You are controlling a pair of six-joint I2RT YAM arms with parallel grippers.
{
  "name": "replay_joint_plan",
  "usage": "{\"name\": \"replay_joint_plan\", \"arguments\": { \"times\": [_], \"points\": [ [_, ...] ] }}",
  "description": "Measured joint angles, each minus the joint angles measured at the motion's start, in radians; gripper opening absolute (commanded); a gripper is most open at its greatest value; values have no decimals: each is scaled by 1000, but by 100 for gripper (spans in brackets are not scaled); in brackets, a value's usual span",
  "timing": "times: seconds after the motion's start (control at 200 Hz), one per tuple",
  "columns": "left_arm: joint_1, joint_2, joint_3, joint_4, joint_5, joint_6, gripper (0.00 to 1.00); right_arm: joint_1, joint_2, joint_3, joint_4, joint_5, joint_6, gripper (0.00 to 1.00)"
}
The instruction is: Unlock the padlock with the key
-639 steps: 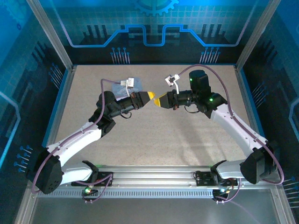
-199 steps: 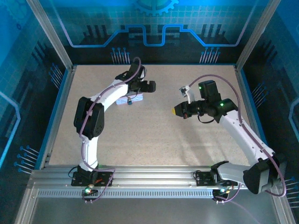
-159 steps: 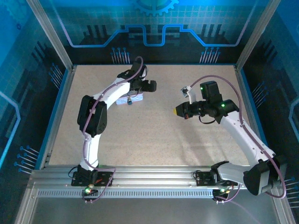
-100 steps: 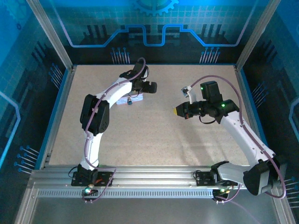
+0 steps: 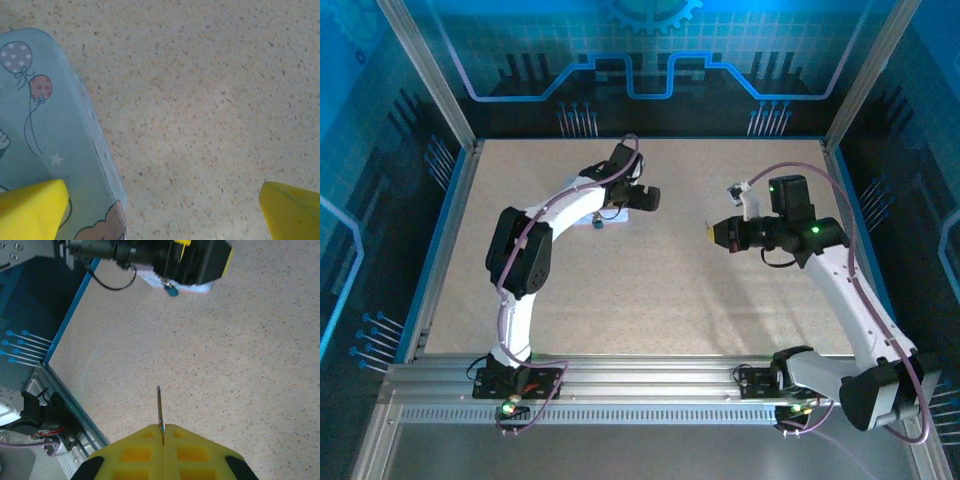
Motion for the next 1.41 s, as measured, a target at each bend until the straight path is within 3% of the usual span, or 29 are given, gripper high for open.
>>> {"name": "replay_joint_plan", "arguments": {
  "times": [0.825, 1.196, 1.406],
  "points": [
    [-187, -223, -323, 61, -26, -30, 98, -80, -63, 0, -29, 0, 0, 2],
    [-184, -223, -261, 55, -67, -21, 99, -81, -63, -8, -28, 0, 2, 3],
    [-138, -220, -189, 39, -117, -18, 99, -81, -56, -18, -29, 0, 5, 3]
  ]
}}
